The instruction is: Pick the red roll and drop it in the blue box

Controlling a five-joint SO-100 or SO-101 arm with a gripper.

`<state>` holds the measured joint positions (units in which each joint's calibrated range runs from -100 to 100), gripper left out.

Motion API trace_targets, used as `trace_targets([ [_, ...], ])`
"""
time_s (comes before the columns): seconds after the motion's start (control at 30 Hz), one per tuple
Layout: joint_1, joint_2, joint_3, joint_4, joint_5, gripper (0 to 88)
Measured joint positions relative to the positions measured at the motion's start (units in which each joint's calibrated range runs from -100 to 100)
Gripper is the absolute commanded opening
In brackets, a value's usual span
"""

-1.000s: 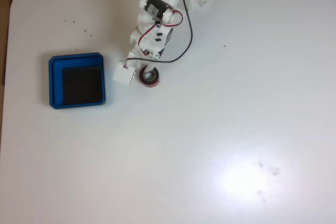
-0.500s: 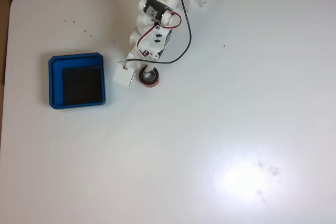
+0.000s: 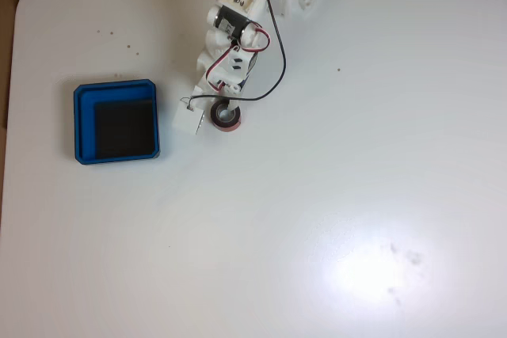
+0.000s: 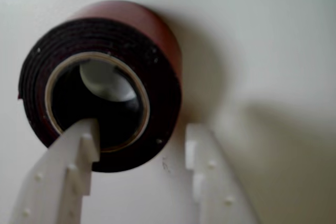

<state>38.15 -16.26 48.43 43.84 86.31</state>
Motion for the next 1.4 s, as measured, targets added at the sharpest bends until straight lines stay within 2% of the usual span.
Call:
trace_targets([
  [1.2, 1.09, 3.56, 0.00, 0.00, 0.00, 14.8],
  [1.3, 1.09, 3.56, 0.00, 0.00, 0.00, 10.4],
  [1.4, 1.09, 3.56, 0.00, 0.00, 0.00, 1.6],
])
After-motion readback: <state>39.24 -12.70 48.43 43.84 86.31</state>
